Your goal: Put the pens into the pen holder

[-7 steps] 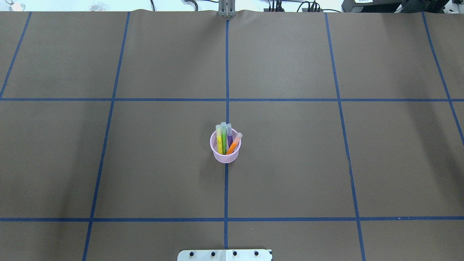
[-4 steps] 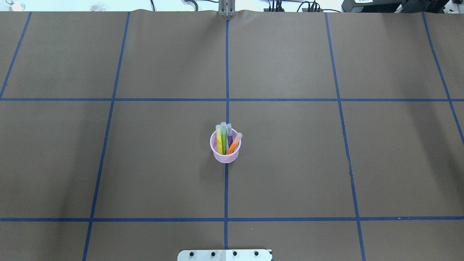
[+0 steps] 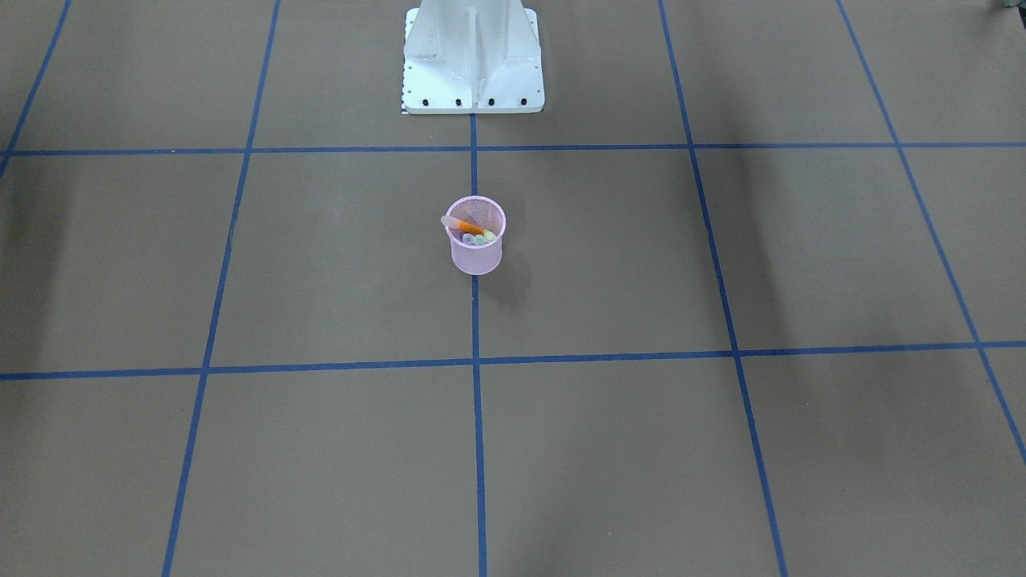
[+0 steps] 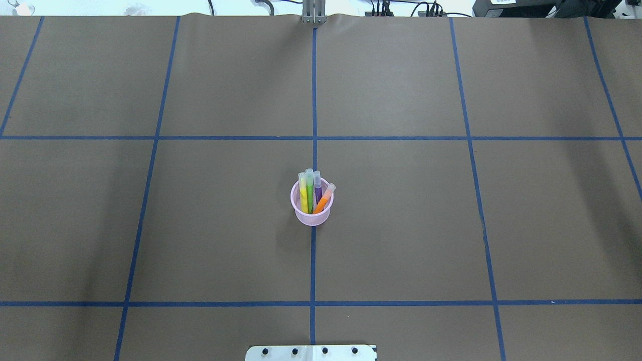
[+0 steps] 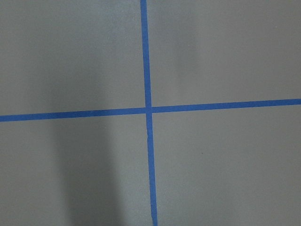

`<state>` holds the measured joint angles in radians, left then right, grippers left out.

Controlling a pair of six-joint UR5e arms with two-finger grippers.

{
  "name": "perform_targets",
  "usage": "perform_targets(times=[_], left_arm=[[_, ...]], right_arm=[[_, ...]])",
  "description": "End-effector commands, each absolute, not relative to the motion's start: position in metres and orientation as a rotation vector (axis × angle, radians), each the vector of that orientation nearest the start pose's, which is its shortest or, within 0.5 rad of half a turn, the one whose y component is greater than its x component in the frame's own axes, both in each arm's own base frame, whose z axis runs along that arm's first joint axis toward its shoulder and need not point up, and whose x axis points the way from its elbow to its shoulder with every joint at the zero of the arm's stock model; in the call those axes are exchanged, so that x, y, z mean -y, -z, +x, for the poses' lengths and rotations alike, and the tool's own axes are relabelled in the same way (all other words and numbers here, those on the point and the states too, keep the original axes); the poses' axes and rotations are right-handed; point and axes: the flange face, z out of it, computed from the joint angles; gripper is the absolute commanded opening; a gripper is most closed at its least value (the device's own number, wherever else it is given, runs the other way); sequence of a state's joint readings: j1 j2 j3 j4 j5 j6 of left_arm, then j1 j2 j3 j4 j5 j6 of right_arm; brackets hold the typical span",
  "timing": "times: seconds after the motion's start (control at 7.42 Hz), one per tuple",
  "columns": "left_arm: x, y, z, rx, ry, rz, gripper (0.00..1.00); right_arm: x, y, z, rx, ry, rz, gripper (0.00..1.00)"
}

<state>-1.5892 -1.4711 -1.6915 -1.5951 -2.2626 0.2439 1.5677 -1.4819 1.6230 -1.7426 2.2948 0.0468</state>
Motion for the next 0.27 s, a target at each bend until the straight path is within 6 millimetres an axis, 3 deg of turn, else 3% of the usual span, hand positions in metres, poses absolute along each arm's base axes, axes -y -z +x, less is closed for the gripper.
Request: perform_targets(times=[0.0, 0.13], left_arm=[[0.4516, -0.6496, -0.0781, -0.682, -0.232, 0.135, 1.00], [0.4516, -0.6496, -0.0781, -0.682, -0.232, 0.135, 1.00]], right_arm=[[0.5236, -0.6083, 0.0657, 0.723, -0.054, -0.048, 1.00], [0.5236, -0.6083, 0.0657, 0.723, -0.054, -0.048, 1.00]])
